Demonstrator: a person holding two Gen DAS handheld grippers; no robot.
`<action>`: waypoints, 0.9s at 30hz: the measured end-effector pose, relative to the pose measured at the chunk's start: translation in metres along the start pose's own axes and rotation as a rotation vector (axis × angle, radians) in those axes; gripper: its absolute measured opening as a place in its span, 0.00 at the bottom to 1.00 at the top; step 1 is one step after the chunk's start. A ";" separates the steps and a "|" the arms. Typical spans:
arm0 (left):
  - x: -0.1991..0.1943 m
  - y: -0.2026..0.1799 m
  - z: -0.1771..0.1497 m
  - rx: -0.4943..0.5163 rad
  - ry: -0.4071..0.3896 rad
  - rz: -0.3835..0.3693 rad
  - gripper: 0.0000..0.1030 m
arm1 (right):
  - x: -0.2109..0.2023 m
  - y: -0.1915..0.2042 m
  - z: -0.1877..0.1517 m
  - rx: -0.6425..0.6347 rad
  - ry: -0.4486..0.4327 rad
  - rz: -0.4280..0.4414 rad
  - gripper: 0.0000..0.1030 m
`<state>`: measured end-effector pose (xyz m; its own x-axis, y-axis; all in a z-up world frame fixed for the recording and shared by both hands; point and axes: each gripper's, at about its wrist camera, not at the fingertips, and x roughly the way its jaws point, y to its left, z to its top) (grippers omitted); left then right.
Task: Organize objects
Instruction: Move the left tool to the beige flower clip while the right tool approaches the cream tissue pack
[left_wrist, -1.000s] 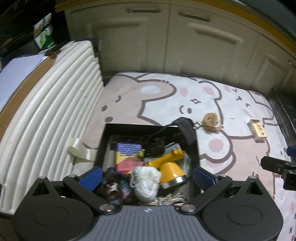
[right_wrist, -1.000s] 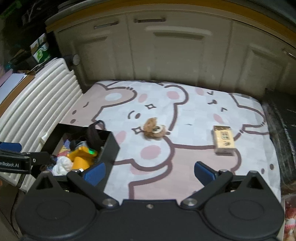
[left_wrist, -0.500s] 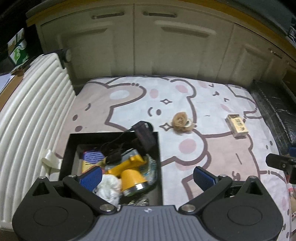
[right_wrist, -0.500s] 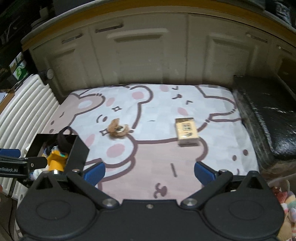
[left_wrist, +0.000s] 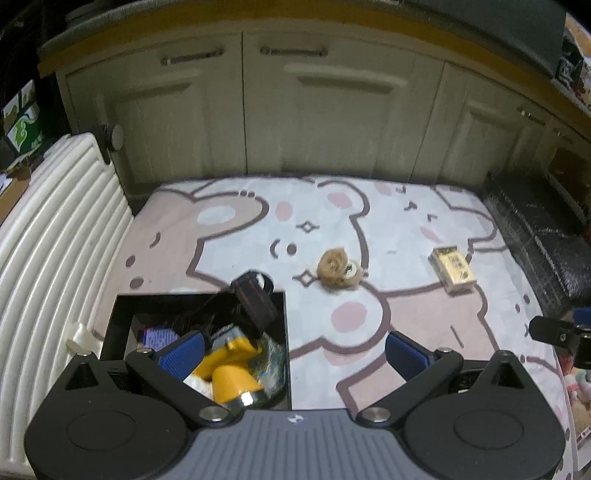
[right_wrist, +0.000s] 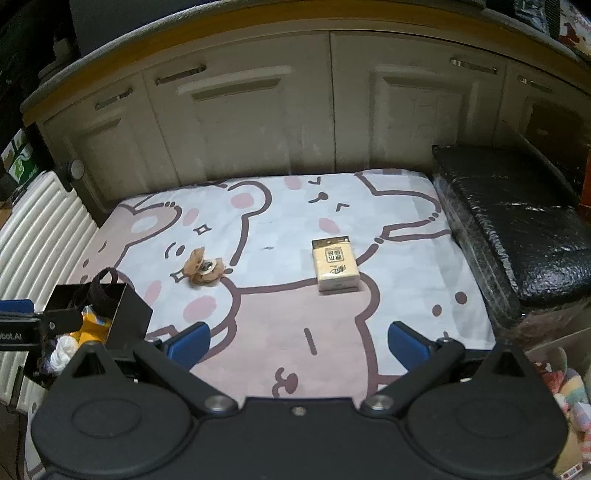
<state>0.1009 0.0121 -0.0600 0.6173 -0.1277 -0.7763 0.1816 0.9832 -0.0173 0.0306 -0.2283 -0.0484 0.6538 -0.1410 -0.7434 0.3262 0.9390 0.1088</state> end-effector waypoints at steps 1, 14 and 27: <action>0.000 -0.001 0.001 0.004 -0.011 -0.004 0.97 | 0.001 -0.001 0.000 0.005 -0.005 -0.001 1.00; 0.029 -0.028 0.012 0.115 -0.088 -0.087 0.79 | 0.026 -0.025 0.007 0.087 -0.098 0.000 1.00; 0.092 -0.063 0.017 0.345 -0.137 -0.139 0.75 | 0.091 -0.044 0.011 0.071 -0.126 -0.067 1.00</action>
<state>0.1588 -0.0634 -0.1196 0.6606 -0.2960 -0.6899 0.5032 0.8566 0.1144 0.0836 -0.2863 -0.1137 0.7080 -0.2451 -0.6623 0.4163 0.9024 0.1110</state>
